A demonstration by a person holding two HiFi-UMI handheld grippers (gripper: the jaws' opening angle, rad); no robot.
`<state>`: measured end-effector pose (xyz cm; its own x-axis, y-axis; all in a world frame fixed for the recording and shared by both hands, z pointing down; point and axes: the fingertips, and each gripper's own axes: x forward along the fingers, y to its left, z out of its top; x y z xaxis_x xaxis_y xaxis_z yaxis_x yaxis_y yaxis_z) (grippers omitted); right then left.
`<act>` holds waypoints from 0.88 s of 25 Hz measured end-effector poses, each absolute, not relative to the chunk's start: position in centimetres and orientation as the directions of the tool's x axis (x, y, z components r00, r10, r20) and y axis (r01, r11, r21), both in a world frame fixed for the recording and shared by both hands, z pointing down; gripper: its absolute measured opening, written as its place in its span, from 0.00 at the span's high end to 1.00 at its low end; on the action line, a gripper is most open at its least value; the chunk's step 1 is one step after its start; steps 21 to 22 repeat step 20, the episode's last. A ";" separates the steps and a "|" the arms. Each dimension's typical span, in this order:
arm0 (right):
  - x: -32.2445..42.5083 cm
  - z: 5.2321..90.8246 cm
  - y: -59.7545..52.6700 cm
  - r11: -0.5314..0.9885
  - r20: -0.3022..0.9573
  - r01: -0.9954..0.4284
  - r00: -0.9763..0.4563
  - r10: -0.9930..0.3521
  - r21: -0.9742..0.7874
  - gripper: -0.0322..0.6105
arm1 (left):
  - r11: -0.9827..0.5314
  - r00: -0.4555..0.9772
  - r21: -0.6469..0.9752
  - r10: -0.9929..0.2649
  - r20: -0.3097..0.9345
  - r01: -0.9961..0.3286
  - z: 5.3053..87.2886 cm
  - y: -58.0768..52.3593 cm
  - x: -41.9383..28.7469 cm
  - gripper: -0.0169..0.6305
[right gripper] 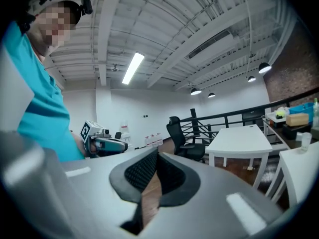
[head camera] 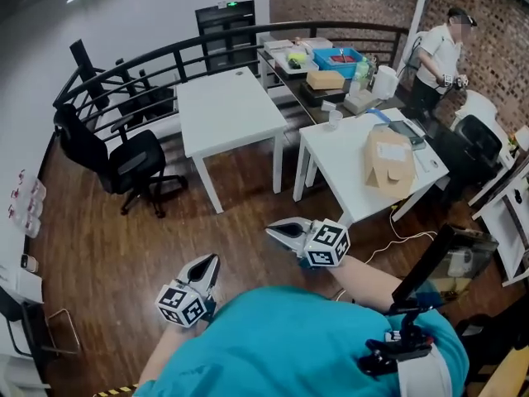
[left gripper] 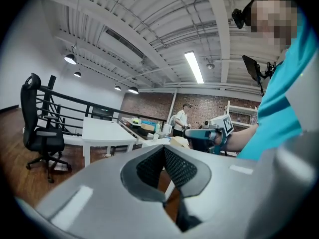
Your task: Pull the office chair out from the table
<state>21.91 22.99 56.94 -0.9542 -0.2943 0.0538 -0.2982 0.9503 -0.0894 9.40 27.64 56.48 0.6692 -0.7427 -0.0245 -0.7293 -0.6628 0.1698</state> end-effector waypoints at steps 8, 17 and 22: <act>21.4 56.5 21.7 0.953 0.059 -0.293 -0.955 -0.290 -0.070 0.96 | -0.665 0.671 0.167 -0.741 -0.021 -0.728 56.6 26.2 8.8 0.93; 22.2 56.5 20.8 0.956 0.065 -0.288 -0.957 -0.284 -0.059 0.96 | -0.664 0.670 0.161 -0.742 -0.023 -0.730 56.7 25.2 9.3 0.93; 22.5 56.5 21.0 0.956 0.063 -0.286 -0.957 -0.282 -0.064 0.96 | -0.659 0.667 0.169 -0.745 -0.016 -0.733 57.0 25.5 9.4 0.93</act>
